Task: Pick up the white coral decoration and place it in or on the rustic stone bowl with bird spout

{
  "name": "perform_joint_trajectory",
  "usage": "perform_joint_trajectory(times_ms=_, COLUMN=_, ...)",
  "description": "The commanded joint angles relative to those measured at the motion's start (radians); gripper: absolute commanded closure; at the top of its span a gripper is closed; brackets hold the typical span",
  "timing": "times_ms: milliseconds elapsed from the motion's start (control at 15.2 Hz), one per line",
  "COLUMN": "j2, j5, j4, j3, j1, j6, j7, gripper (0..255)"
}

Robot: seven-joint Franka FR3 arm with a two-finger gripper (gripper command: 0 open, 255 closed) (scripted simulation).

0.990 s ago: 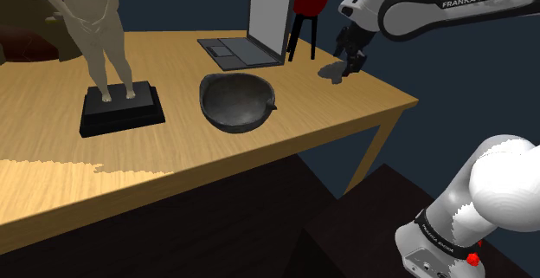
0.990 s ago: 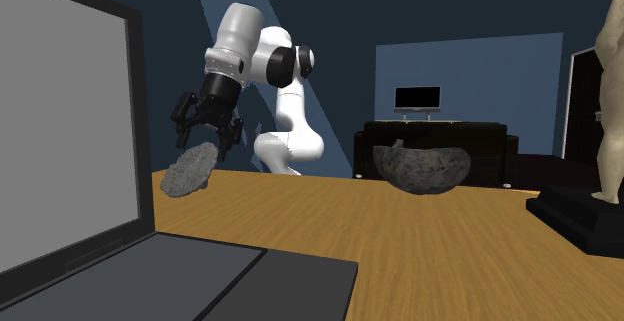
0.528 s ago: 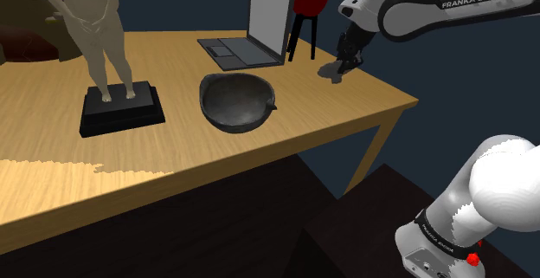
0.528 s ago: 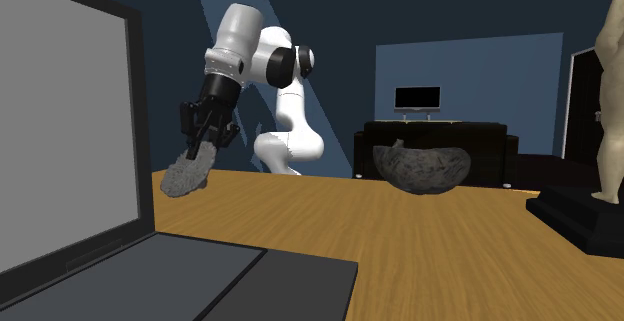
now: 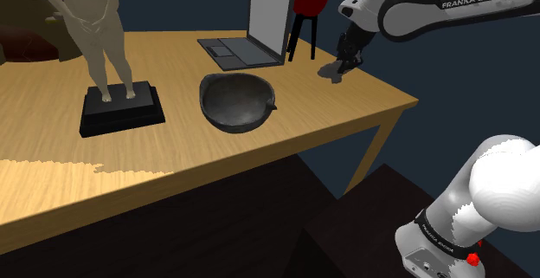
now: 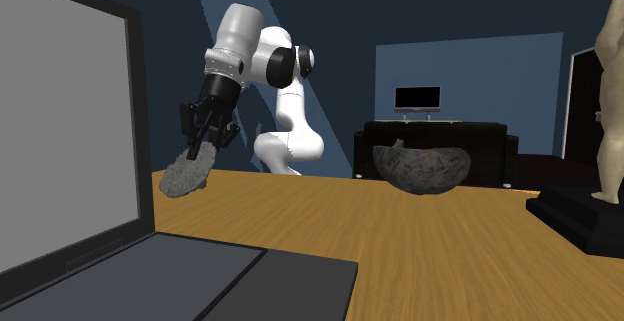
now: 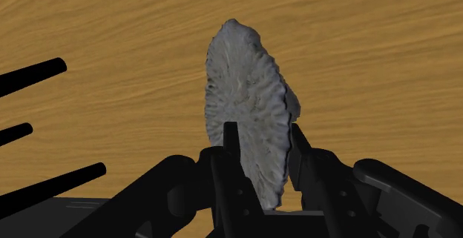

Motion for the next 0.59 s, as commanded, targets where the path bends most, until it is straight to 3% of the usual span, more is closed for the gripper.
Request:
perform_joint_trajectory(times_ms=0, j2=-0.003, j5=0.003, j4=0.011, j3=0.001, j1=0.001, j6=-0.014, j7=-0.003, gripper=255)
perform_joint_trajectory(times_ms=528, j2=-0.017, j5=0.024, j4=0.107, j3=0.009, j1=0.01, j6=-0.121, j7=-0.027, gripper=255)
